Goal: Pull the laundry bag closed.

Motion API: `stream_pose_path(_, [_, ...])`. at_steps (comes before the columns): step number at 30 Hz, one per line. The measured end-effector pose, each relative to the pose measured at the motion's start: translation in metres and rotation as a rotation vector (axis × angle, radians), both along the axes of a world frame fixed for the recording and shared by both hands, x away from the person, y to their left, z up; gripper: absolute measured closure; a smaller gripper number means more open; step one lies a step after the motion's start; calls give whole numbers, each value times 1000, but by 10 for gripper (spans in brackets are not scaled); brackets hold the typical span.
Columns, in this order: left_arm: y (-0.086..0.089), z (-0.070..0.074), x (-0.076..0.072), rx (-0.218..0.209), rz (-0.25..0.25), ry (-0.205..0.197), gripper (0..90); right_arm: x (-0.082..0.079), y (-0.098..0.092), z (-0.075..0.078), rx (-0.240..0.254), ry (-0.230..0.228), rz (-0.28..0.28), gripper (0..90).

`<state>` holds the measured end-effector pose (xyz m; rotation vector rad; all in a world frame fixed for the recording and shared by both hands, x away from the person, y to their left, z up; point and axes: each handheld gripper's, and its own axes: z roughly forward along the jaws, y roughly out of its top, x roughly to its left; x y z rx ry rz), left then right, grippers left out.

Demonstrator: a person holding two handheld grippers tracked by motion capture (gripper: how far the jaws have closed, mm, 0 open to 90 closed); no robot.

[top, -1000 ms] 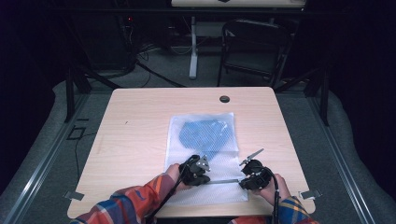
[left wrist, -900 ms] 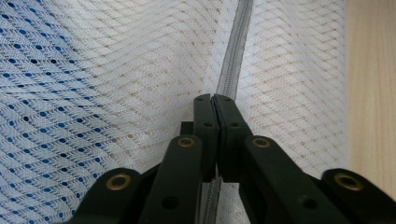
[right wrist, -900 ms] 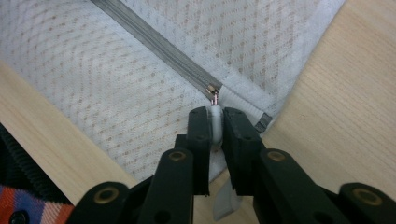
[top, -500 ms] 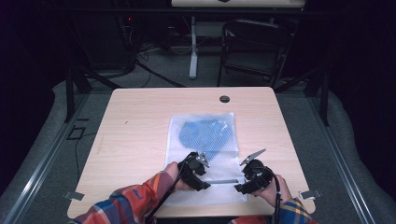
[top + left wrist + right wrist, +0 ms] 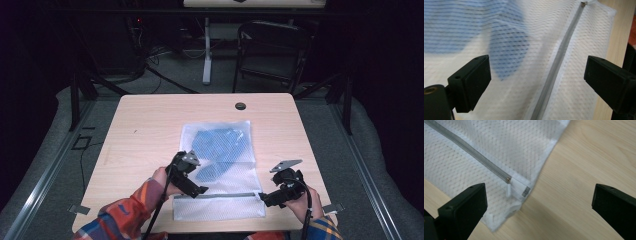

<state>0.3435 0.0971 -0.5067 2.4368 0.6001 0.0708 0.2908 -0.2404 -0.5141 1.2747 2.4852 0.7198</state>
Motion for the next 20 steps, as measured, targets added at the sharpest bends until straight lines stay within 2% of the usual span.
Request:
stream_pose_path(2, [14,3,0,-20,44,-7,54,-1,-3,0,10,-8,-10,0])
stream_pose_path(3, [30,4,1,-27,84,-7,47,-3,-12,3,15,-21,-39,0])
stream_pose_path(4, [30,4,1,-27,84,-7,46,-4,-16,5,17,-39,-68,0])
stream_pose_path(5, [45,4,3,-17,124,-16,42,-5,-22,6,19,-60,-91,0])
stream_pose_path(6, [45,4,3,-17,124,-16,36,-5,-22,6,19,-60,-91,0])
stream_pose_path(7, [61,3,6,-20,169,-15,33,-6,-34,8,32,-89,-151,0])
stream_pose_path(9, [75,0,10,-19,210,-13,29,-7,-46,8,44,-109,-207,0])
stream_pose_path(10, [75,0,10,-19,210,-13,30,-7,-46,8,44,-109,-207,0])
stream_pose_path(11, [87,-4,16,-10,237,-6,29,-7,-56,8,41,-120,-246,0])
stream_pose_path(14, [95,-9,22,-9,267,5,24,-6,-65,6,36,-125,-275,0])
stream_pose_path(16, [100,-14,29,11,284,7,8,-6,-72,4,30,-129,-306,0])
stream_pose_path(19, [105,-23,37,47,315,20,2,-4,-73,1,25,-120,-312,0])
stream_pose_path(20, [107,-27,41,63,316,37,2,-2,-73,-2,22,-113,-316,0])
